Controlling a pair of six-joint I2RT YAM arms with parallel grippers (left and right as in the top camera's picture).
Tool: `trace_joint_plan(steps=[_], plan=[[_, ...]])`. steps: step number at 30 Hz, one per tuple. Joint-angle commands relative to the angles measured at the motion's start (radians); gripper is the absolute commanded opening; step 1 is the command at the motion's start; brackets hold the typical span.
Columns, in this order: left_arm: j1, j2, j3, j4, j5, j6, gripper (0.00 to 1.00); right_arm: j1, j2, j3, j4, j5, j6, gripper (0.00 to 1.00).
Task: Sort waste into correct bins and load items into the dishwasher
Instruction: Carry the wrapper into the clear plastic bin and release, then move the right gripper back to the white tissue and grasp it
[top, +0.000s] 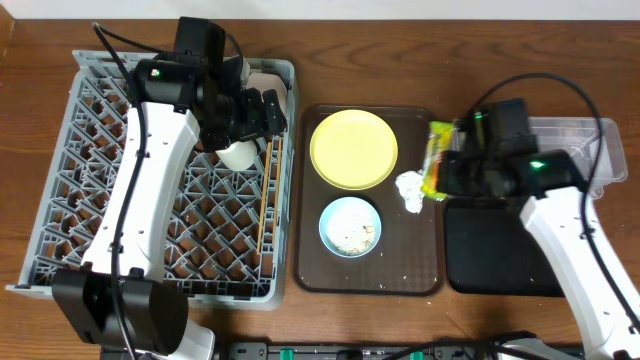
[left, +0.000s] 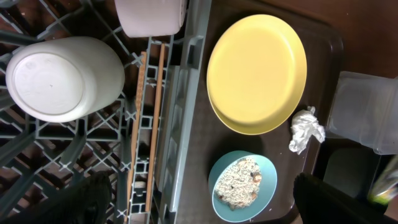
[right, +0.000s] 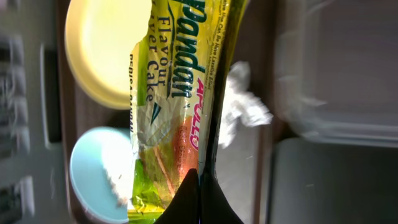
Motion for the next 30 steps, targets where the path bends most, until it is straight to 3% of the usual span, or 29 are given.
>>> trace_joint_plan(steps=[1, 9, 10, 11, 12, 13, 22, 30], plan=[[0.0, 0.005, 0.003, -0.003, -0.003, 0.009, 0.95, -0.098, 0.004, 0.003, 0.025, 0.111, 0.043, 0.01], [0.0, 0.005, 0.003, -0.003, -0.003, 0.009, 0.95, -0.28, 0.066, -0.096, 0.243, 0.144, 0.172, 0.01], [0.0, 0.005, 0.003, -0.004, -0.003, 0.009, 0.95, -0.291, 0.079, -0.102, 0.258, 0.144, 0.172, 0.14], [0.0, 0.005, 0.003, -0.004, -0.003, 0.009, 0.95, -0.298, 0.09, -0.102, 0.26, 0.145, 0.17, 0.4], [0.0, 0.005, 0.003, -0.004, -0.003, 0.009, 0.95, -0.308, 0.098, -0.102, 0.256, 0.142, 0.141, 0.78], [0.0, 0.005, 0.003, -0.004, -0.003, 0.009, 0.95, -0.309, 0.097, -0.101, 0.254, 0.138, 0.119, 0.83], [0.0, 0.005, 0.003, -0.004, -0.003, 0.009, 0.95, -0.253, 0.032, -0.019, 0.105, -0.079, -0.053, 0.89], [0.0, 0.005, 0.003, -0.004, -0.003, 0.009, 0.95, 0.059, 0.009, -0.016, 0.034, -0.047, -0.146, 0.86]])
